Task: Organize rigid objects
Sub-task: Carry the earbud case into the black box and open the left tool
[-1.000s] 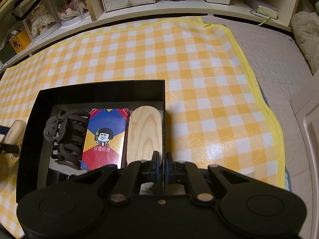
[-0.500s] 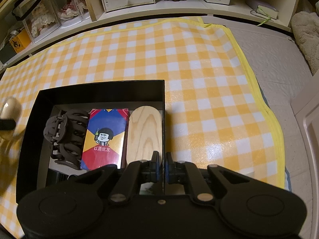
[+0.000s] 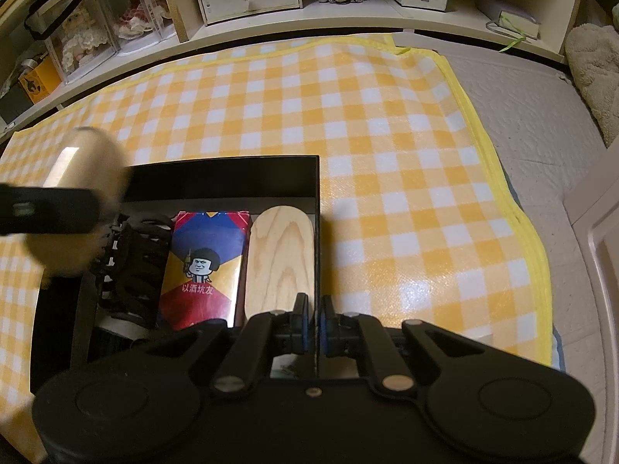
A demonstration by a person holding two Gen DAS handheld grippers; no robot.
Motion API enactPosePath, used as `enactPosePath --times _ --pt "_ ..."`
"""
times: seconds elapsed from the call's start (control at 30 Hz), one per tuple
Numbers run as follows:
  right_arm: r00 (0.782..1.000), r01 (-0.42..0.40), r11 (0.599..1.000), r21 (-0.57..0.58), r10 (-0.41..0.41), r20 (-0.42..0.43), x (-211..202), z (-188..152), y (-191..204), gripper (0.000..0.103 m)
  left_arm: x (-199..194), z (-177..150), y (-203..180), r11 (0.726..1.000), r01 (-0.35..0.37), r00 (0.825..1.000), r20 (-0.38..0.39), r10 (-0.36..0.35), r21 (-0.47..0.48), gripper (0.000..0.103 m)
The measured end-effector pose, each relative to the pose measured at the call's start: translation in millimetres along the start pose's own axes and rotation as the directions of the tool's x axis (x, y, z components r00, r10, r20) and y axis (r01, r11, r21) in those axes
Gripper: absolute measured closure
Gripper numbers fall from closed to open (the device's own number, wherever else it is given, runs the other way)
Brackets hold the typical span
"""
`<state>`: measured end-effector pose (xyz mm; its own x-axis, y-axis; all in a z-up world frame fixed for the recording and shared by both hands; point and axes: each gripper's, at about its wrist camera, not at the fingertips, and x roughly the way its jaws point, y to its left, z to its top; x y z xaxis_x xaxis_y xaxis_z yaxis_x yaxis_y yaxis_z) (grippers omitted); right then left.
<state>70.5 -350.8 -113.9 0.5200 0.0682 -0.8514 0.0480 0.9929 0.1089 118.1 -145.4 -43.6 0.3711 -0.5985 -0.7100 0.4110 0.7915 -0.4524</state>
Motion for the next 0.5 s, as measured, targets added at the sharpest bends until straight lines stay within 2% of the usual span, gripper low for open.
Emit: enactPosePath --times 0.1,0.27,0.5 --pt "1.0 -0.002 1.0 -0.001 0.002 0.0 0 1 0 0.097 28 -1 -5 0.998 0.004 1.0 -0.006 -0.004 -0.059 0.059" --pt "1.0 -0.008 1.0 0.004 0.008 0.002 -1 2 -1 0.097 59 -11 -9 0.989 -0.04 0.999 -0.017 0.038 -0.142 0.059" --pt "1.0 -0.011 1.0 0.006 0.011 0.002 -1 3 -2 0.097 75 -16 -16 0.982 -0.142 0.99 0.0 0.143 -0.124 0.058"
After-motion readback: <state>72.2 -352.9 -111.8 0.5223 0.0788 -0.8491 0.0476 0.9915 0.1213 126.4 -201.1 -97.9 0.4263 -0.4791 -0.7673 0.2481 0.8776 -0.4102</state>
